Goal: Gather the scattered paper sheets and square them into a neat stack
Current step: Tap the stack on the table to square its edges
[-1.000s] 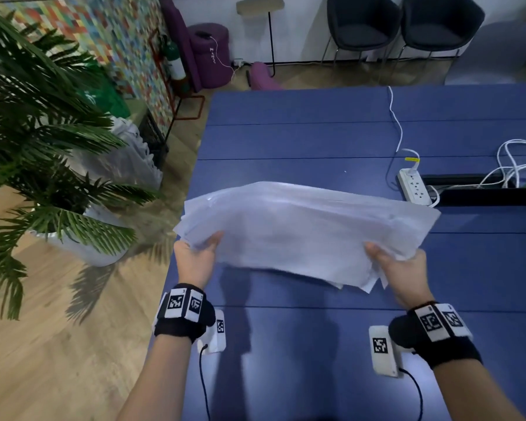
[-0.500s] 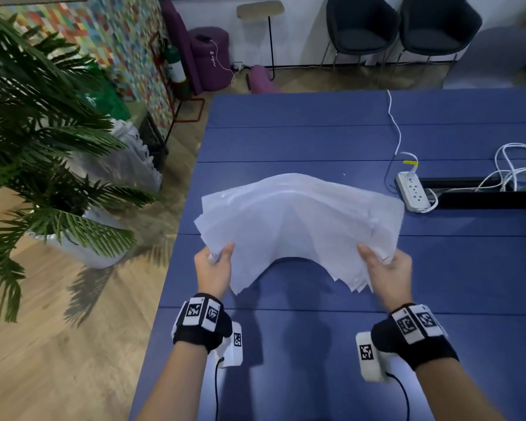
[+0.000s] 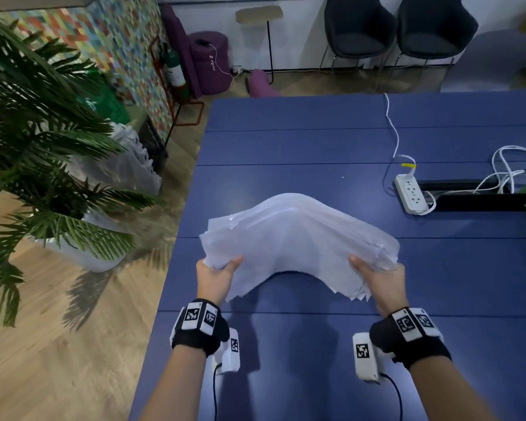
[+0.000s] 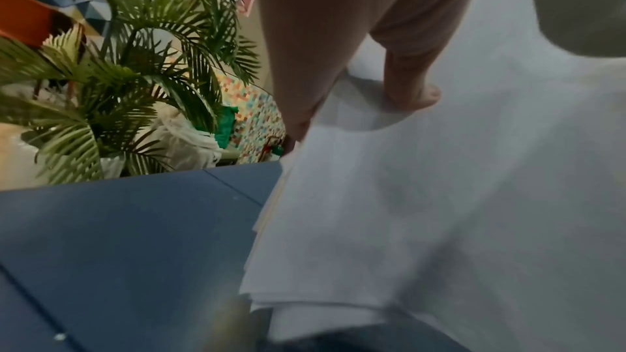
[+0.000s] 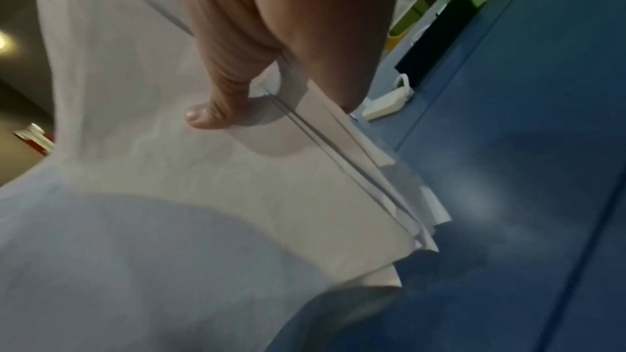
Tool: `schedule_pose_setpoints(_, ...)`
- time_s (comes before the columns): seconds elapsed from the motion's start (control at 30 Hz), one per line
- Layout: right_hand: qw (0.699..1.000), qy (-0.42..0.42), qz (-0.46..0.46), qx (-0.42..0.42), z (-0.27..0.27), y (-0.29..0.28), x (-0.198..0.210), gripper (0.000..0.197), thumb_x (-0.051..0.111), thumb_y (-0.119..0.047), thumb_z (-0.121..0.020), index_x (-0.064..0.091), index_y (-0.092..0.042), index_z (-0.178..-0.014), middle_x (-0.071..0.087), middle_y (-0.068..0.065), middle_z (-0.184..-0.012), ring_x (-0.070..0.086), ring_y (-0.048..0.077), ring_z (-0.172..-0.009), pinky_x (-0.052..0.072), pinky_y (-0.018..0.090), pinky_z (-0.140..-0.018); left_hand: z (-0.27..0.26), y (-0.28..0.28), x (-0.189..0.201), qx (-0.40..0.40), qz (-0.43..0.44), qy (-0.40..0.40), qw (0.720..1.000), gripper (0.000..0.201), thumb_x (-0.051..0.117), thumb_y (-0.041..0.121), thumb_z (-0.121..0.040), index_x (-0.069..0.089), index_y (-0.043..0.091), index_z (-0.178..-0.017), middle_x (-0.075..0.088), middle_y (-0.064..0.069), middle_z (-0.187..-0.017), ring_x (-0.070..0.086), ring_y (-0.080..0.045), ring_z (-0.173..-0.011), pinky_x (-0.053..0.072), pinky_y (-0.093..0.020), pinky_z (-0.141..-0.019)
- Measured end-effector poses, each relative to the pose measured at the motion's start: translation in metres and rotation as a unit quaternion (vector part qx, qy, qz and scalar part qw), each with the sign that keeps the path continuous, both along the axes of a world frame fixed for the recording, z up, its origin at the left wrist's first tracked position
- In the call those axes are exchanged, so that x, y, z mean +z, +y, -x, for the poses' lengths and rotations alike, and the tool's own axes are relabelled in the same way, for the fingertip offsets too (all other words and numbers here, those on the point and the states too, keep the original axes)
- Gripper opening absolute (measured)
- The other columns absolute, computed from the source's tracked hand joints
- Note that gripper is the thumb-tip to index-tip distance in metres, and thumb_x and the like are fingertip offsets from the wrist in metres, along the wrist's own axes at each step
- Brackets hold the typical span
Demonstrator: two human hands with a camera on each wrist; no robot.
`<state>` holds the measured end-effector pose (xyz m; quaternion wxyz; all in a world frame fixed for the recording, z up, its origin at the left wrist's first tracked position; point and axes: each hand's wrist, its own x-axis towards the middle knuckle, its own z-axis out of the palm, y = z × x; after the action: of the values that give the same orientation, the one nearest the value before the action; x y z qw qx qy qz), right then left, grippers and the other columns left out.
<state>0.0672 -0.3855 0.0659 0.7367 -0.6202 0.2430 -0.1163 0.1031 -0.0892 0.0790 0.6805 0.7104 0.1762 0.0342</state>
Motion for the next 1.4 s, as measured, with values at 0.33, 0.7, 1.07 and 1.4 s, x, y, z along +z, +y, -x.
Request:
schedule_pose_setpoints(0.33,0.997,0.051,-0.011,0.049,0.006,-0.014,-0.032,0.035,0.075,0.010,-0.068,0.066,-0.006,-0.098,0.074,0.004,-0.086,0.072,0.005,-0.069,0.055,0.017,-0.058,-0.005,0.007,-0.016,-0.007,0.023,0.047,0.999,0.034,0.072,-0.013,-0.068,0.061,0.015,-0.084,0.066,0.002,-0.085,0.064,-0.009,-0.074,0.053,-0.016,-0.063)
schedule_pose_setpoints(0.7,0.997,0.030,0.023,0.067,0.015,-0.005,-0.037,0.032,0.077,0.004,-0.070,0.067,-0.013,-0.095,0.076,-0.008,-0.082,0.072,0.007,-0.077,0.056,0.017,-0.064,0.008,0.014,-0.030,-0.019,0.014,0.058,0.998,0.034,0.075,-0.009,-0.068,0.062,0.011,-0.092,0.066,0.007,-0.082,0.064,-0.002,-0.072,0.050,-0.020,-0.068)
schedule_pose_setpoints(1.07,0.999,0.011,-0.008,0.048,0.011,0.003,-0.031,0.023,0.078,-0.006,-0.069,0.069,-0.016,-0.087,0.076,-0.011,-0.075,0.070,0.005,-0.071,0.059,0.022,-0.067,0.002,0.014,-0.031,-0.036,0.017,0.060,0.997,0.038,0.078,-0.011,-0.063,0.065,0.022,-0.079,0.072,0.022,-0.065,0.067,0.007,-0.064,0.053,-0.009,-0.060)
schedule_pose_setpoints(1.4,0.997,0.072,-0.019,0.020,0.002,0.020,-0.051,0.028,0.076,0.007,-0.069,0.066,-0.017,-0.081,0.070,-0.004,-0.079,0.067,0.003,-0.064,0.054,0.021,-0.067,0.005,0.000,-0.048,-0.009,0.040,0.135,0.990,0.034,0.077,-0.011,-0.063,0.064,0.016,-0.078,0.067,0.003,-0.081,0.063,-0.022,-0.082,0.046,-0.031,-0.080)
